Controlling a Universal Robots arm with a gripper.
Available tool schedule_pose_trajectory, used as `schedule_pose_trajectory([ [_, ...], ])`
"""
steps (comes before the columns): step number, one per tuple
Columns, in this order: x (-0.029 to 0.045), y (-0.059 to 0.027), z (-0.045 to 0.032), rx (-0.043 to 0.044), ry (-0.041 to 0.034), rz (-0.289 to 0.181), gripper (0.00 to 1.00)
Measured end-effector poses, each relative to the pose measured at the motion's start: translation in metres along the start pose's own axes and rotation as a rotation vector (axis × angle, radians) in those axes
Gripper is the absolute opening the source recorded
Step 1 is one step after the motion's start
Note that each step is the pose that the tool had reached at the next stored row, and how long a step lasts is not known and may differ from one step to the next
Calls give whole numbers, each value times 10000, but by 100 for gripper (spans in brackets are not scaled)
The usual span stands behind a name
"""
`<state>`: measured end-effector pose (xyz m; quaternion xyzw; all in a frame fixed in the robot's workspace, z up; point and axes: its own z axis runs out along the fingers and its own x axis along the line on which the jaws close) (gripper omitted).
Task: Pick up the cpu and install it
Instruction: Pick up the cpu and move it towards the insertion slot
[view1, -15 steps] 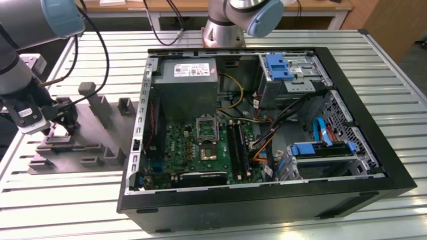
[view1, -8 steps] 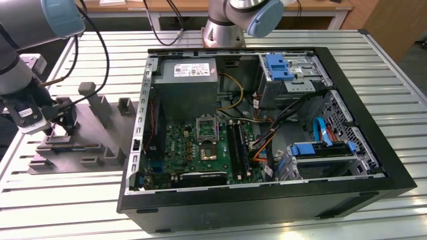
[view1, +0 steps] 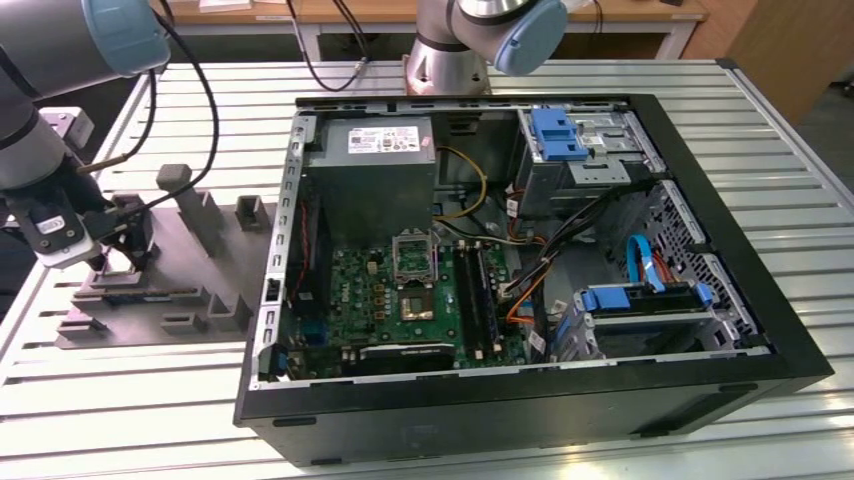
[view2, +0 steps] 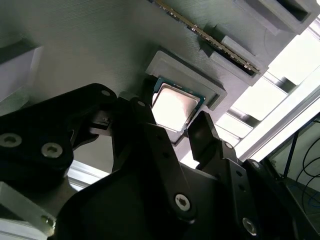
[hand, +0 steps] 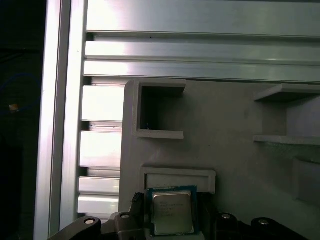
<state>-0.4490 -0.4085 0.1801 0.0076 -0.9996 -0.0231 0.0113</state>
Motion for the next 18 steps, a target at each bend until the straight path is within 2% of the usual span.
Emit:
schedule_pose_trajectory([
  [15, 1, 1, -19, -1, 2, -1, 55],
  [17, 0, 1, -18, -2, 0, 0, 54],
  [18, -1, 1, -18, -2, 0, 0, 47],
])
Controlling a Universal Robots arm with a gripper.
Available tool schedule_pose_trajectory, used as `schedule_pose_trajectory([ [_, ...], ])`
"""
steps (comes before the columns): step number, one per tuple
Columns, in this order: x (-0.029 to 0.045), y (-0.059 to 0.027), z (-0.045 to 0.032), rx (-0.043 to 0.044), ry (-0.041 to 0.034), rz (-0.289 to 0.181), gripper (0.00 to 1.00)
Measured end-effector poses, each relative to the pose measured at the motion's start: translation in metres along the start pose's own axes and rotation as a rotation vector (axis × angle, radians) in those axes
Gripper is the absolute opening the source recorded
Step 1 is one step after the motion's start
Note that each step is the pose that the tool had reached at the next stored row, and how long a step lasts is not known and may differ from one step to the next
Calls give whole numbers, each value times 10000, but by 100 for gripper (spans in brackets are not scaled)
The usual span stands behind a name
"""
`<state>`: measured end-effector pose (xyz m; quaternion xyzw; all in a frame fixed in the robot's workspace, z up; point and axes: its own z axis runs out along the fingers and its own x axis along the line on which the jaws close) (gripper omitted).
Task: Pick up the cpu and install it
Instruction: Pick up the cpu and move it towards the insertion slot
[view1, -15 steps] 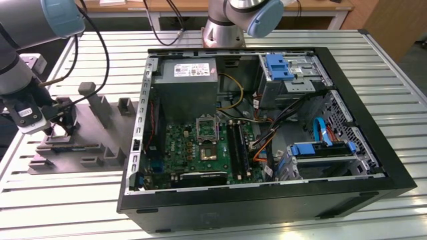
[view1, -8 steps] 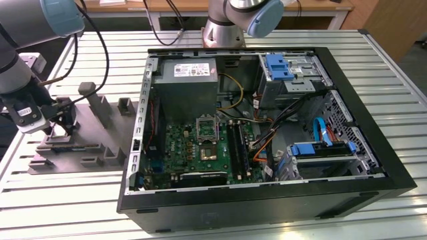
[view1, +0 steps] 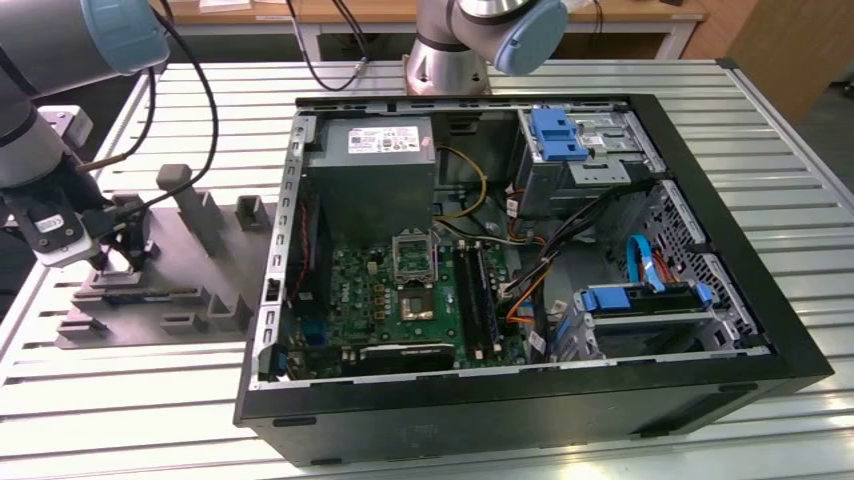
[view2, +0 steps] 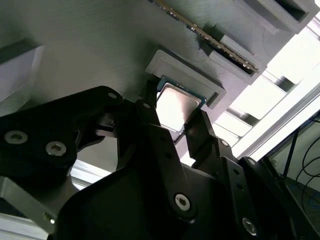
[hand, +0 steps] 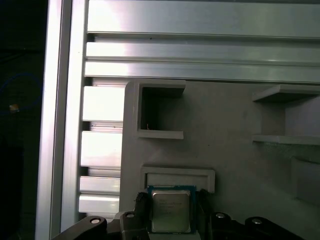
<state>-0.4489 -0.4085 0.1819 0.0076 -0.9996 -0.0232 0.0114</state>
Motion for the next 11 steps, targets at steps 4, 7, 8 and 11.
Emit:
schedule_pose_trajectory([
  [4, -3, 0, 0, 8, -3, 57, 47],
  [7, -4, 0, 0, 8, -5, 112, 47],
  [8, -4, 0, 0, 8, -6, 135, 47],
  [11, -8, 0, 0, 6, -12, 248, 47],
])
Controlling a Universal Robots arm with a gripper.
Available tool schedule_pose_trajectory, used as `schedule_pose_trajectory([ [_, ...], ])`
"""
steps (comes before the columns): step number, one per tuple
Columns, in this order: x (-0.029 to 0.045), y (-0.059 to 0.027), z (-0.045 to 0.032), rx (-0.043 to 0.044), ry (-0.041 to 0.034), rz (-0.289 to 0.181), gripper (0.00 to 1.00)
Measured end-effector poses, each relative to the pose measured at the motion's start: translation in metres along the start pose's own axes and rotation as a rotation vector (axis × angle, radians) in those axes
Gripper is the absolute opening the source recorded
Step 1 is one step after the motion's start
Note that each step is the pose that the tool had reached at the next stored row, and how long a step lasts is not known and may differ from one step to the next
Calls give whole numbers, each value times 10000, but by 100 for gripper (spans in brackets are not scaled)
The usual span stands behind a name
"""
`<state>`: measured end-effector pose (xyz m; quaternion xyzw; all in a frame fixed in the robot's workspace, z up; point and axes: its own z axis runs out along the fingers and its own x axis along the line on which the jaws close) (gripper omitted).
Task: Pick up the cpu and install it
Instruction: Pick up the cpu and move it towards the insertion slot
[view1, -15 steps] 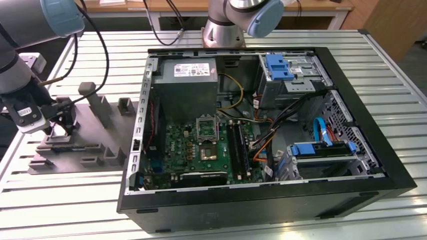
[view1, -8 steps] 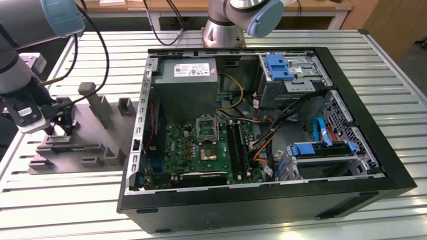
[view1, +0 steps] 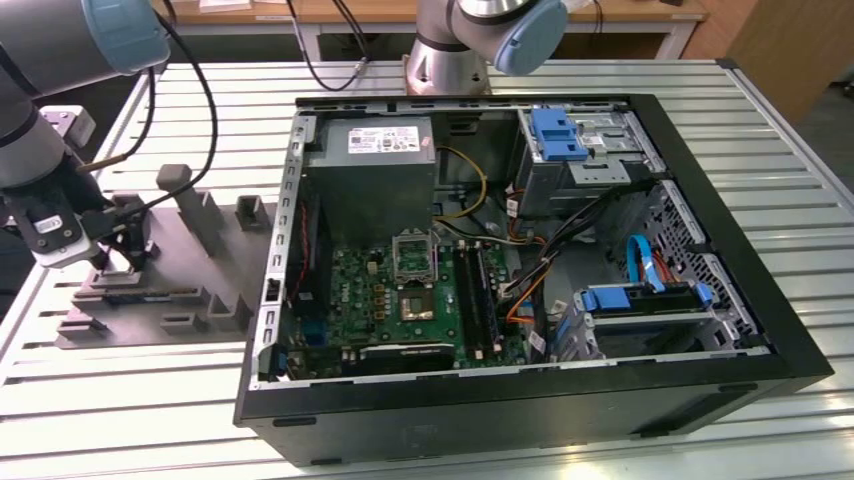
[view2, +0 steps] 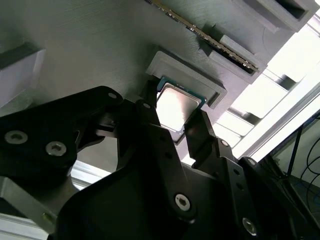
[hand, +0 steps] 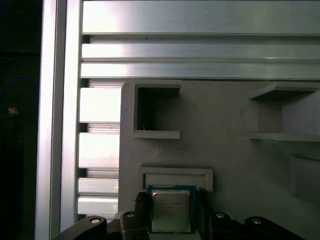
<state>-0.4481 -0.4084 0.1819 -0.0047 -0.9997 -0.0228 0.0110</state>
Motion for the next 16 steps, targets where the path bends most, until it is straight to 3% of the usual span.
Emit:
schedule_pose_trajectory([
  [16, 0, 1, -19, -2, 0, 12, 54],
])
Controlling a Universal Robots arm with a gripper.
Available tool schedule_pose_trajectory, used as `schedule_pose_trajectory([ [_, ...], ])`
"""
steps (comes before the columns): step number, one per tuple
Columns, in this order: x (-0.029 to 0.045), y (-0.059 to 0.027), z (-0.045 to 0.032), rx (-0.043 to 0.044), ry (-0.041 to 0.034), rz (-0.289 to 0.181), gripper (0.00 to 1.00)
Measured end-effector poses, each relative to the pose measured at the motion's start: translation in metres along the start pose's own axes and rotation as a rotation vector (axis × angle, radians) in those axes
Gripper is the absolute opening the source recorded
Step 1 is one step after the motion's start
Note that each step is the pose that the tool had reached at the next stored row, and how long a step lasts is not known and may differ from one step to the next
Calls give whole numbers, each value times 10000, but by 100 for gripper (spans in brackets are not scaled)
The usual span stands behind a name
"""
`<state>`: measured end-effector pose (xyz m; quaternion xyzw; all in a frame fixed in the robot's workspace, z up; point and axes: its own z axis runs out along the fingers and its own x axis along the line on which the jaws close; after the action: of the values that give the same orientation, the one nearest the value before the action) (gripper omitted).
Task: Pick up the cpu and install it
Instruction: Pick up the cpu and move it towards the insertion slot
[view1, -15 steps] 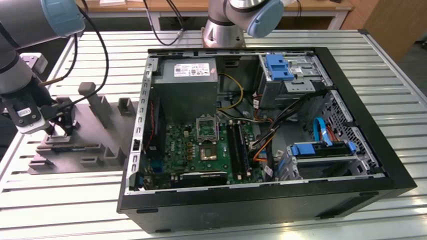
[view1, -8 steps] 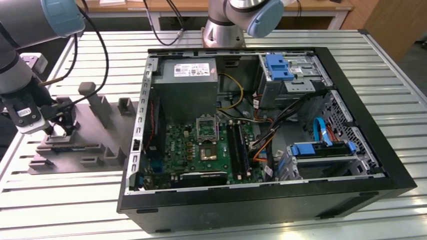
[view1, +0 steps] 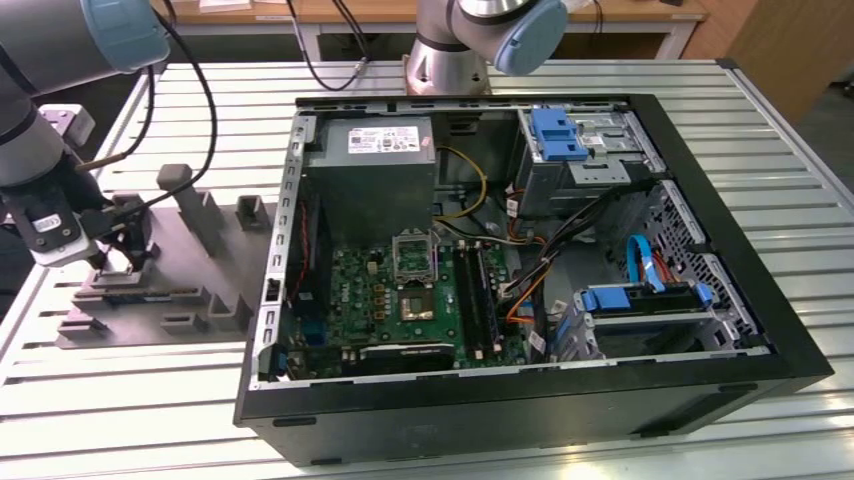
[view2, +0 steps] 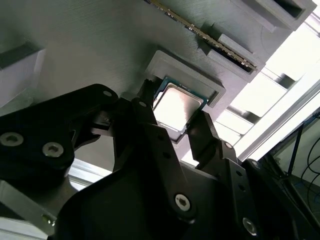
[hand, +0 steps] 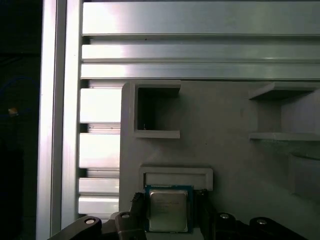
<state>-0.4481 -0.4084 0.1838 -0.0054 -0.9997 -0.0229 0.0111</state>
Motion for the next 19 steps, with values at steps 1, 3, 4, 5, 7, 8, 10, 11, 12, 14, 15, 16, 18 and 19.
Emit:
schedule_pose_trajectory([
  [1, 3, -1, -2, 0, -1, -1, 54],
  [3, 19, -1, -5, 0, -9, -1, 54],
  [4, 24, -1, -6, 1, -12, -1, 54],
  [5, 25, 0, -6, 1, -13, -2, 54],
  [7, 25, 0, -6, 0, -14, -1, 54],
  [8, 25, 0, -5, 0, -15, -1, 54],
  [10, 25, 0, -5, 1, -16, -1, 54],
  [11, 25, 0, -5, 1, -15, -1, 53],
  [12, 25, 0, -6, 1, -14, -1, 53],
  [14, 25, 0, -6, 1, -15, -1, 47],
  [15, 25, 0, -6, 1, -15, -1, 47],
  [16, 24, 0, -6, 0, -15, 0, 47],
  [18, 23, 1, -9, 0, -16, 0, 47],
  [19, 23, 1, -13, -1, -17, -1, 47],
])
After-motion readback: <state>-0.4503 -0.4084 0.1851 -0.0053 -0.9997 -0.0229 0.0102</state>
